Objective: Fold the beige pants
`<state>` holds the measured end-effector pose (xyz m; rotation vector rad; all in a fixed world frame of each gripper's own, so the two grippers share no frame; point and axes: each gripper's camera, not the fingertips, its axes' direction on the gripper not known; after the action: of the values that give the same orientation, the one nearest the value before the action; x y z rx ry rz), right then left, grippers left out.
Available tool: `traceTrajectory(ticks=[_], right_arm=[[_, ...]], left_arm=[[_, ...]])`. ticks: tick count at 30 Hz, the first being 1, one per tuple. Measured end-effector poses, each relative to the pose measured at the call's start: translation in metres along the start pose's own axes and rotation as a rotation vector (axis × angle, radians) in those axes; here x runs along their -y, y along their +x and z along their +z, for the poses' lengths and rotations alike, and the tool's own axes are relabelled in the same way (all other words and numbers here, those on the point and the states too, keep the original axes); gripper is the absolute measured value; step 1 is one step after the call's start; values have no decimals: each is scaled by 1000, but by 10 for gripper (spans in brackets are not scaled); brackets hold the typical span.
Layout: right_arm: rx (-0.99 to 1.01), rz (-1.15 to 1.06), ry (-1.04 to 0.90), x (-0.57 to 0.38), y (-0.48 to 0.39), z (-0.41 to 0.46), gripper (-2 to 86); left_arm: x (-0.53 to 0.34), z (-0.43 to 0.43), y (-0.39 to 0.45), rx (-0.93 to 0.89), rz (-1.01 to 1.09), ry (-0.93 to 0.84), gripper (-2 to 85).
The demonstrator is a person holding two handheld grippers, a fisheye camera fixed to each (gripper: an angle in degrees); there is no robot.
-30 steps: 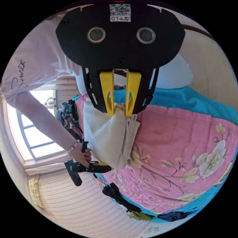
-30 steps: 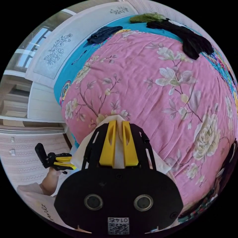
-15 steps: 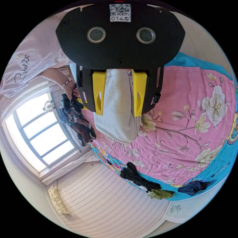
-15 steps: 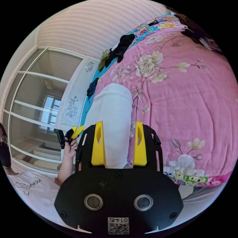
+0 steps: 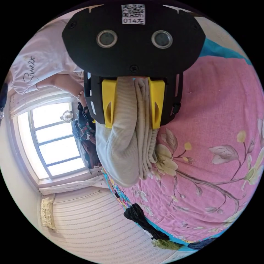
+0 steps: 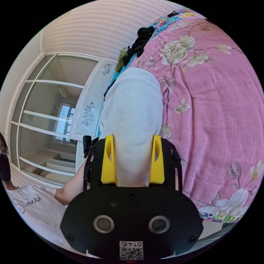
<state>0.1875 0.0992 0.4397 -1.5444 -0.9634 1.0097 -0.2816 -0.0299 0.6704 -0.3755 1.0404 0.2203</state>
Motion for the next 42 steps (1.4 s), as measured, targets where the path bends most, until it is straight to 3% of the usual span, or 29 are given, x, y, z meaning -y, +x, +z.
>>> traceTrajectory(ticks=[8, 16, 21, 25, 30, 32, 35, 37, 40, 42], right_arm=[[-301, -362, -128, -17, -98, -29, 113], [-288, -833, -151, -27, -199, -85, 101], [-289, -899, -78, 6, -221, -182, 102], [-383, -811, 70, 48, -216, -306, 106], [-501, -490, 269, 95, -167, -461, 122], [-568, -249, 271, 118, -116, -518, 139], [-794, 29, 324, 121, -32, -543, 153], [-910, 184, 283, 112, 23, -538, 158], [-746, 210, 472, 81, 63, -558, 161], [-686, 194, 508, 69, 71, -566, 162]], left_arm=[[-16, -6, 31, -41, 21, 90, 112], [-53, -18, 109, -147, 31, 447, 105], [19, 27, 200, -299, 195, 472, 104], [126, 110, 323, -396, 361, 370, 104], [240, 247, 476, -419, 428, 184, 110], [271, 333, 522, -342, 398, 103, 121], [290, 449, 549, -96, 381, -133, 117], [287, 490, 550, -54, 357, -167, 115], [284, 516, 554, -213, 313, -121, 122], [285, 520, 571, -178, 377, -130, 125]])
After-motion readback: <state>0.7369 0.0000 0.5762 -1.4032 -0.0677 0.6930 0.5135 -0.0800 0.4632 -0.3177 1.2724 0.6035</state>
